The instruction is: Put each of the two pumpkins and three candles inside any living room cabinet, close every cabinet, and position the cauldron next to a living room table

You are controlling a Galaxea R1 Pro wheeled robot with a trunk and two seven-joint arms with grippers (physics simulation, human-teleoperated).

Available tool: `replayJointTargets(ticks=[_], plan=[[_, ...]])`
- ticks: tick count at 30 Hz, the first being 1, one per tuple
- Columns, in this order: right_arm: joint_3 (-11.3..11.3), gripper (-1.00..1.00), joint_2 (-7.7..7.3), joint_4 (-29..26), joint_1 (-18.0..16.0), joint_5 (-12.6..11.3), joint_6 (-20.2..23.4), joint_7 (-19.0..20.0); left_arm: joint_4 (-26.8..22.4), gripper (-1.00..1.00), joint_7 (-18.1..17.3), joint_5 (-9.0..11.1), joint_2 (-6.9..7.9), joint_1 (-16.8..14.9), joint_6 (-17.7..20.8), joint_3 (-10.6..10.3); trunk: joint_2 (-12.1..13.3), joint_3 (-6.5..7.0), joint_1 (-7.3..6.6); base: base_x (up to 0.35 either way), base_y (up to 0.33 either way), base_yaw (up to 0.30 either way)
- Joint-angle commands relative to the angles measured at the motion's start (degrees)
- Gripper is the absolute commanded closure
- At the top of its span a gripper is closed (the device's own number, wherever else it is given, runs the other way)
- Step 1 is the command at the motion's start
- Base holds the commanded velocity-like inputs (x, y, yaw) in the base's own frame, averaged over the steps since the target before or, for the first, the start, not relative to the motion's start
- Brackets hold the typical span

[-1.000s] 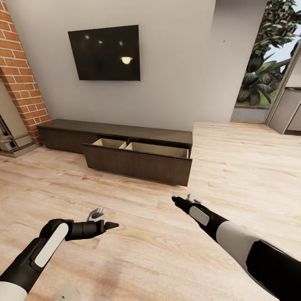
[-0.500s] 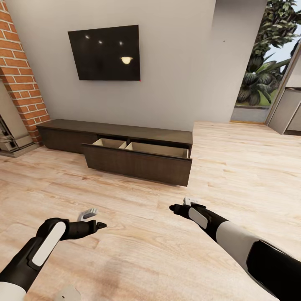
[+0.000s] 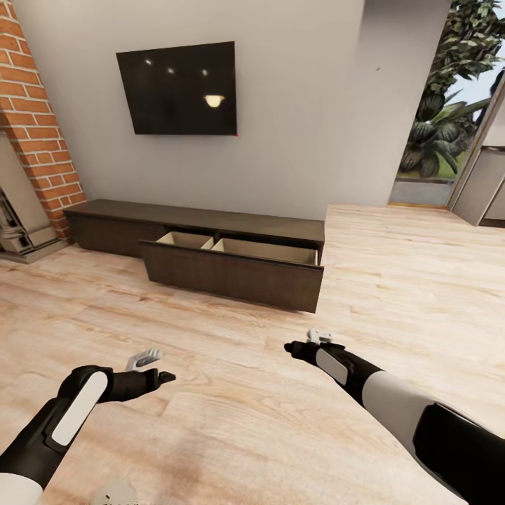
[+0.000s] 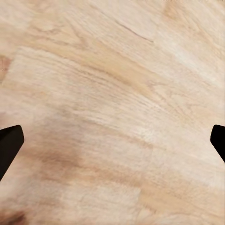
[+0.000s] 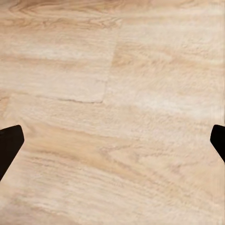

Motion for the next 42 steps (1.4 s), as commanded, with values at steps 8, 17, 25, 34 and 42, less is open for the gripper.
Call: replayJointTargets(ticks=[8, 17, 25, 34, 42], plan=[[0.55, -1.00, 0.18, -0.23, -0.04, 8.06, -0.13, -0.88, 0.09, -1.00, 0.34, 0.31, 0.04, -0.05, 0.07, -0.11, -0.03, -0.43, -0.01, 0.000, 0.000, 0.209], [0.55, -1.00, 0.59, -0.23, -0.04, 8.81, 0.02, -0.91, 0.09, -1.00, 0.33, 0.25, 0.21, -0.05, 0.06, -0.06, -0.03, -0.98, -0.01, 0.000, 0.000, 0.217], [0.55, -1.00, 1.41, -0.23, -0.04, 8.94, 0.14, -0.91, 0.05, -1.00, 0.24, 0.29, 0.23, -0.05, 0.26, 2.48, 0.00, -1.04, -0.06, 0.000, 0.000, 0.212], [0.78, -1.00, 2.59, -0.23, -0.04, 9.11, -0.16, -0.99, 0.17, -1.00, 0.54, -0.10, 0.28, 0.36, 0.43, 5.37, 0.12, 0.34, -0.30, 0.000, 0.000, 0.162], [0.81, -1.00, 2.57, -0.23, -0.04, 9.23, -0.38, -0.89, 0.23, -1.00, 0.56, -0.08, 0.17, 0.39, 0.50, 6.34, 0.23, 1.87, -0.50, 0.000, 0.000, 0.004]])
